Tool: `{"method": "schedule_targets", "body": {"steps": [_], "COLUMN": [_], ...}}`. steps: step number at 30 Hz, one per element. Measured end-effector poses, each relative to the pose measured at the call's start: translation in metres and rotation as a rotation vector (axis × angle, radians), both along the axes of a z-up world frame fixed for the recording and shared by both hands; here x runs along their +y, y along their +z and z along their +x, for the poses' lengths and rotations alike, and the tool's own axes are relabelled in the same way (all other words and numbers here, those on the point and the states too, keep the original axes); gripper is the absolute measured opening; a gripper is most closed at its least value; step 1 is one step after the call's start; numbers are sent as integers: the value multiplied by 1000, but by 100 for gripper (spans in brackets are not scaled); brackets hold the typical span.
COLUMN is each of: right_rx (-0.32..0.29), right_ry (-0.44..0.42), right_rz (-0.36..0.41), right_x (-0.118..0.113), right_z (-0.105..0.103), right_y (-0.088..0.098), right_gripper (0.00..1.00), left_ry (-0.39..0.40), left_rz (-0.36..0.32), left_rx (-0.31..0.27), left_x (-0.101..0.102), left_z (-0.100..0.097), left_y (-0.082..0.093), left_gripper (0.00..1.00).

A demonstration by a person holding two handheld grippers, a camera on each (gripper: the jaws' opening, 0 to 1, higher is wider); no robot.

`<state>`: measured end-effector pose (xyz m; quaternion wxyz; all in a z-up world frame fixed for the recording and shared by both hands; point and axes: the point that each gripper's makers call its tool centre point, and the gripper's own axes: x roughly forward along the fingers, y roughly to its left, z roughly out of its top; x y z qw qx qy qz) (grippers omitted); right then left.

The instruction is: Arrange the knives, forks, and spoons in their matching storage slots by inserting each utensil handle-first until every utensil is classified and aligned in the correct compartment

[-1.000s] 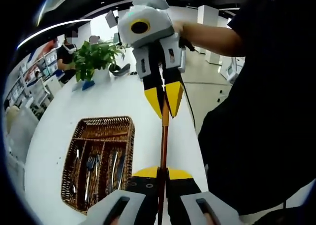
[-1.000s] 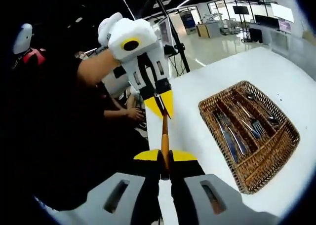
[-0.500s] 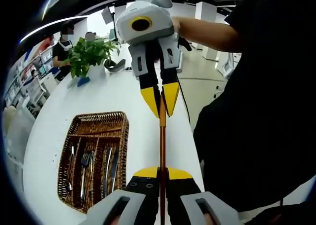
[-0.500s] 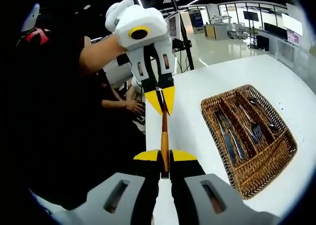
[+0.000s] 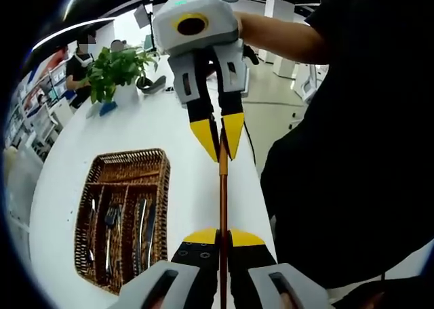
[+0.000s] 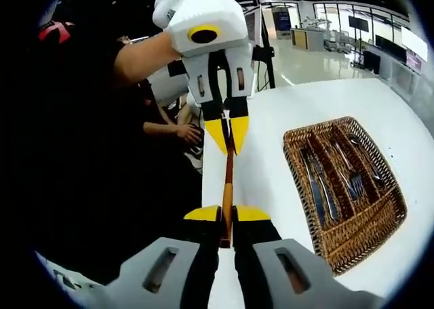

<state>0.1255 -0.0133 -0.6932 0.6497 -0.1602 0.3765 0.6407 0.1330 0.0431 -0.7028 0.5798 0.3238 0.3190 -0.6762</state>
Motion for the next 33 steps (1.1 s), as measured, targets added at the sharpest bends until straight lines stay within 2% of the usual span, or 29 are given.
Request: {"method": "schedule_targets", "body": {"steps": [1,4,6,7,12,15,16,18,20,24,29,33], "right_rx": [17,1,-2,2,-5,-22,-28,-58,-76,-91,-114,-118], "right_ry": [-9,-15,-38,-45,-92,-139,-153,-189,-227,-272,-331,-409], "right_rz": [9,26,20,21,31,31,34,33,41,34,29,15], "right_x": [0,-3,-3,-3,-4,-7,-8,-12,-14,-19,-23,-29], "right_z": [0,3,7,9,18,26,29,37,44,52,62,73], "right_y": [1,7,7,8,12,14,15,16,18,18,19,18], "right_gripper": [3,3,3,3,3,3,3,3,3,3,3,3], "left_ry": [10,63,90,129,250,354,378,494,562,652,714,751], "left_rz": [-13,-76,-94,-120,-164,-214,-235,-278,-311,-336,-377,-414], "left_rx": [-1,35,17,6,-93,-175,-191,-205,-221,-266,-292,-299], "left_x": [0,-3,0,-1,7,17,18,27,33,51,66,73], "left_z": [1,5,14,21,54,80,86,104,116,133,139,141], "left_y": [1,7,8,10,18,31,35,45,51,59,69,75], "left_gripper": [2,3,5,9,44,64,69,85,100,100,100,100]}}
